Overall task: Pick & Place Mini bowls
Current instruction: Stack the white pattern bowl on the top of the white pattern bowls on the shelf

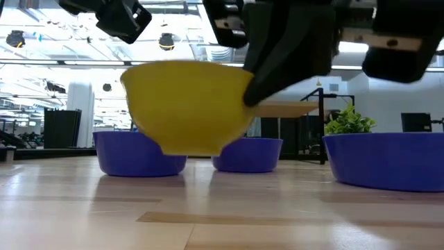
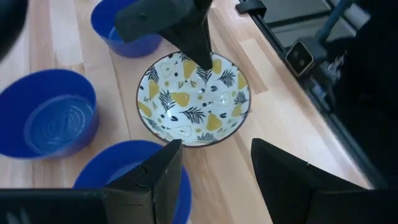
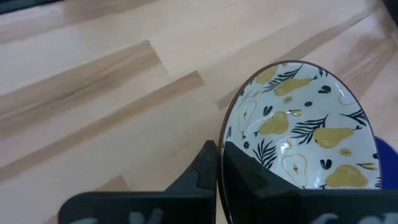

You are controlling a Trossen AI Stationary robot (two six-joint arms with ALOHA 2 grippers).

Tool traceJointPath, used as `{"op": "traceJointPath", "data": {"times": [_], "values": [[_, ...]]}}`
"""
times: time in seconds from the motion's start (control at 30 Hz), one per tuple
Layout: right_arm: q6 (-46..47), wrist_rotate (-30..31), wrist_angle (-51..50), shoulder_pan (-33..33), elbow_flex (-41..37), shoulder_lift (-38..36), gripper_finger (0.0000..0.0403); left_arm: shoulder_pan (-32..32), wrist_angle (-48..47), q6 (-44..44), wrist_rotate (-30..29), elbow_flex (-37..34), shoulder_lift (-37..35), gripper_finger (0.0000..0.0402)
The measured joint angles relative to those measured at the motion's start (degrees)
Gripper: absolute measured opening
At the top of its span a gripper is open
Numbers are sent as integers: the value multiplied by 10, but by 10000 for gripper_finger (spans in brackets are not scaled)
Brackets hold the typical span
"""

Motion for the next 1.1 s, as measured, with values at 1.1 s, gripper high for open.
{"op": "traceJointPath", "data": {"times": [1.1], "values": [[-10,-33,-47,-26,92,0,1,-25,30,294,-59,0,72,191]]}}
